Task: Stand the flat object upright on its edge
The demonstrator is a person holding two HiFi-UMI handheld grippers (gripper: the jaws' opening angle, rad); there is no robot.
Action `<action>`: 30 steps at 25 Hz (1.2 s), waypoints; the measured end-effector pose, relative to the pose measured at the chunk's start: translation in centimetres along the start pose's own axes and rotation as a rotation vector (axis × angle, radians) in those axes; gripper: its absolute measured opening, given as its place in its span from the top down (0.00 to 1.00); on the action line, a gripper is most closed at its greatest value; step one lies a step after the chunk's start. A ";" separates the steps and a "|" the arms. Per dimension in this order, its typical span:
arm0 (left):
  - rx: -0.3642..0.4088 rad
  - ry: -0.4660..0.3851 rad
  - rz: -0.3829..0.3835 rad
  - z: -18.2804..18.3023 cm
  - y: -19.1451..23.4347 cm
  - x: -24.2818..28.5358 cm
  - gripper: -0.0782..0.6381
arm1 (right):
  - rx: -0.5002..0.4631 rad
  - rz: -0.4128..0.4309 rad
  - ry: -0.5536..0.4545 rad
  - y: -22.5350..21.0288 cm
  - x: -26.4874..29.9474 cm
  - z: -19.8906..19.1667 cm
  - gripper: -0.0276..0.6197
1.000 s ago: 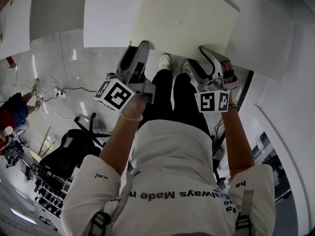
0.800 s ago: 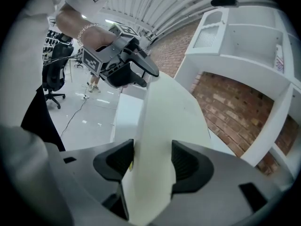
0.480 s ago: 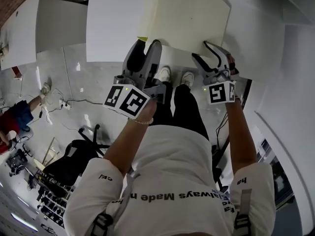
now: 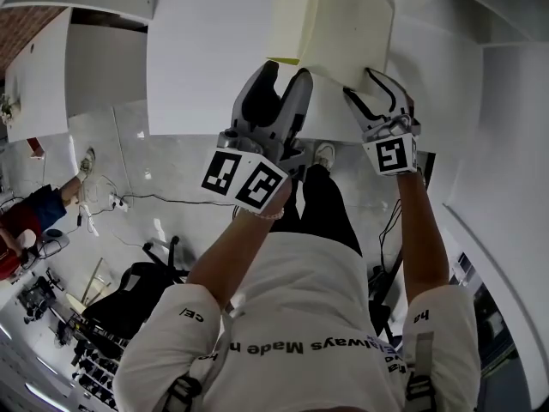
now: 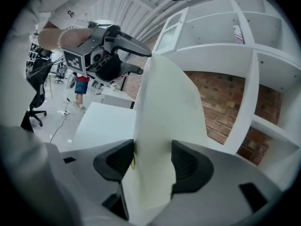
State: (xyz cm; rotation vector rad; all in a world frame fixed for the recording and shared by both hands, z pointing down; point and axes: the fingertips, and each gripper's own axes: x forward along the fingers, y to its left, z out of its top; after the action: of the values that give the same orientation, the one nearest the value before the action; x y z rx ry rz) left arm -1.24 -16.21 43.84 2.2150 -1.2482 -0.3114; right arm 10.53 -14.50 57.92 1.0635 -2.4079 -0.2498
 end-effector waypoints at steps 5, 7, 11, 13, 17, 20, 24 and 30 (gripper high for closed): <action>0.042 -0.008 -0.082 -0.1 -2.7 3.0 0.56 | 0.073 -0.042 -0.015 -2.8 0.0 -1.4 0.57; 0.066 -0.005 -0.116 -0.2 -4.1 4.6 0.56 | 0.128 -0.066 -0.019 -4.4 -0.1 -1.8 0.57; 0.109 0.011 -0.191 -0.3 -6.5 7.5 0.56 | 0.188 -0.104 -0.033 -6.9 0.2 -2.3 0.57; 0.128 0.025 -0.230 -0.5 -7.9 8.7 0.56 | 0.237 -0.124 -0.027 -7.7 0.1 -2.8 0.57; 0.164 0.063 -0.303 -1.3 -10.4 10.9 0.56 | 0.326 -0.168 -0.020 -9.1 -0.2 -4.1 0.58; 0.191 0.089 -0.337 -1.9 -11.5 12.6 0.56 | 0.389 -0.193 -0.014 -9.9 -0.1 -5.1 0.58; 0.219 0.123 -0.376 -2.3 -12.8 14.6 0.56 | 0.468 -0.229 -0.022 -11.1 0.0 -5.9 0.58; 0.230 0.150 -0.394 -2.3 -13.4 17.4 0.56 | 0.546 -0.295 -0.015 -13.4 0.4 -6.9 0.59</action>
State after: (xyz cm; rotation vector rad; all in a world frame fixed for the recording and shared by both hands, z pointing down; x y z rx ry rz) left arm 18.67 -24.63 39.18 2.6259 -0.7961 -0.1523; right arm 22.47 -23.68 59.29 1.6601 -2.3813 0.3266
